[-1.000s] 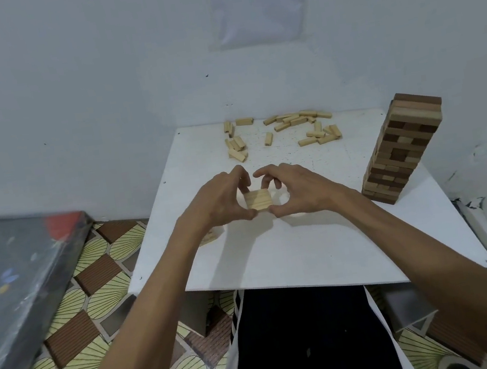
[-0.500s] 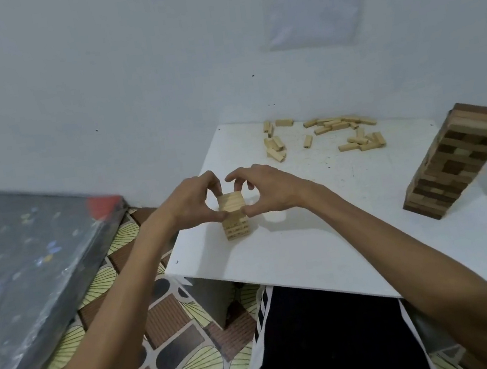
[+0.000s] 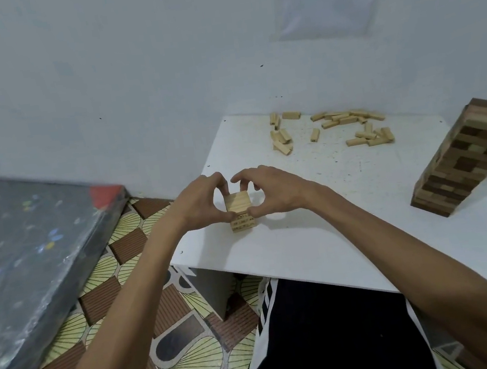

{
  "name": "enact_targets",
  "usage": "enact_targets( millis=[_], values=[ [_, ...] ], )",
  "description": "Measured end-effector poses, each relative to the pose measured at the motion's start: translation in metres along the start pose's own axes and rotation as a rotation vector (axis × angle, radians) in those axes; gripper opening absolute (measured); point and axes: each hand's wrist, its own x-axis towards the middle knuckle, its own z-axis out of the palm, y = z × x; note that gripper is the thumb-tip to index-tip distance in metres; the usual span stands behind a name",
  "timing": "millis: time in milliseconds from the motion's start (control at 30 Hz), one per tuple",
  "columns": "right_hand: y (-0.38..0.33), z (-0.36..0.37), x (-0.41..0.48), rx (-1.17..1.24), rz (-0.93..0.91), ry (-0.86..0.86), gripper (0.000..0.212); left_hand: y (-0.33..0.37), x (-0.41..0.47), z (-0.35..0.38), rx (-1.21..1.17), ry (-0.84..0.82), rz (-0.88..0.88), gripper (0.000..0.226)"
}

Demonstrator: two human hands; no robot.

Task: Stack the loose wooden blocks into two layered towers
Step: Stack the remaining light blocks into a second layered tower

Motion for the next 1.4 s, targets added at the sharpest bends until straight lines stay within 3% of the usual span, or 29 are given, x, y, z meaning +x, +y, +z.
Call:
enact_targets(
  millis=[1400],
  values=[
    [-0.0042,-0.0002,-0.0042,-0.027,-0.014,0.005,0.08,-0.0051,-0.0025,0.0053,0.042,0.034,-0.016,0.054]
  ],
)
